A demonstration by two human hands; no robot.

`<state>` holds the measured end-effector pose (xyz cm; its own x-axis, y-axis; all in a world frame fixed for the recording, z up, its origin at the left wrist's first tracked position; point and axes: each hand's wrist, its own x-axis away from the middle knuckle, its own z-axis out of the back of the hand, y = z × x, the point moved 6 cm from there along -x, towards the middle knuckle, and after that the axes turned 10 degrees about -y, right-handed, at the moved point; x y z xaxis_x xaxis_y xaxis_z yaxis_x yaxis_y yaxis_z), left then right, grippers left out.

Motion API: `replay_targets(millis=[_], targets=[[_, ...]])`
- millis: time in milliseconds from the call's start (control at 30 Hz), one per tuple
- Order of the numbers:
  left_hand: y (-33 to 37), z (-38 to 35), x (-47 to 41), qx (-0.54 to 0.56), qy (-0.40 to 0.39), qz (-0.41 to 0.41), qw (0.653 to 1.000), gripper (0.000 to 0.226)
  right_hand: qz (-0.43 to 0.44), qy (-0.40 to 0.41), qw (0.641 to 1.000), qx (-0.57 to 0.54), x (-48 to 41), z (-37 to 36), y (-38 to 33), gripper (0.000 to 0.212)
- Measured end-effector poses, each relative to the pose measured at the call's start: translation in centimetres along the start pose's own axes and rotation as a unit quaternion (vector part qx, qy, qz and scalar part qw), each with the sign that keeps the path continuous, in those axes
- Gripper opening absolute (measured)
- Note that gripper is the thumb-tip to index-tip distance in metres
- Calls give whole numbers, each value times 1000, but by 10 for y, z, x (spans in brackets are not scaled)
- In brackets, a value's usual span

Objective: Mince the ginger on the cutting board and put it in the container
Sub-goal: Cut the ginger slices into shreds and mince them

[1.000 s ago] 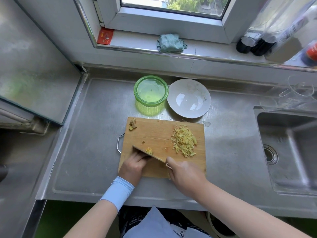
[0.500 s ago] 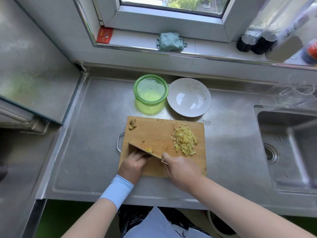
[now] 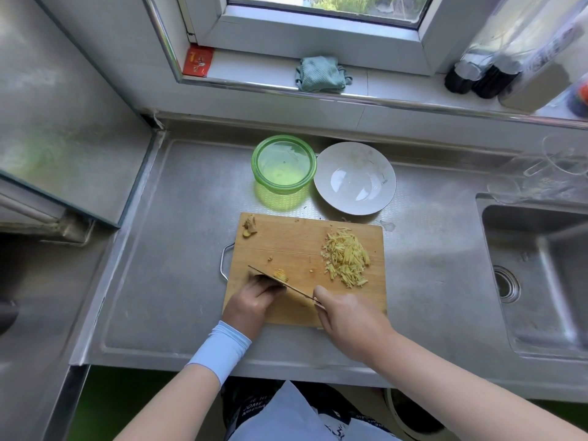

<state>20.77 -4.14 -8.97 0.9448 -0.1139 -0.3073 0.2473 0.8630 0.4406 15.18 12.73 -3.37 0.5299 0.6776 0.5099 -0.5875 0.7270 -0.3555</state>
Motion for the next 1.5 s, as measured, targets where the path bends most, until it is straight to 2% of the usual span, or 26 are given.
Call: replay_targets(millis=[267, 800, 1000, 1300, 1367, 1500], targets=[[1, 3, -2, 8, 1, 12, 1000, 32, 7, 3, 1000, 2, -19, 3, -8, 16], [1, -2, 3, -25, 15, 7, 1000, 24, -5, -11, 1000, 7, -1, 2, -1, 14], [6, -1, 2, -29, 16, 23, 999, 26, 5, -5, 1000, -4, -19, -1, -9, 17], [2, 1, 1, -30, 35, 28, 999, 43, -6, 1, 1000, 15, -14, -2, -7, 14], [4, 1, 1, -33, 35, 29, 998, 37, 3, -1, 1000, 19, -18, -1, -12, 14], [4, 1, 2, -25, 27, 18, 999, 48, -1, -3, 1000, 4, -4, 0, -3, 15]])
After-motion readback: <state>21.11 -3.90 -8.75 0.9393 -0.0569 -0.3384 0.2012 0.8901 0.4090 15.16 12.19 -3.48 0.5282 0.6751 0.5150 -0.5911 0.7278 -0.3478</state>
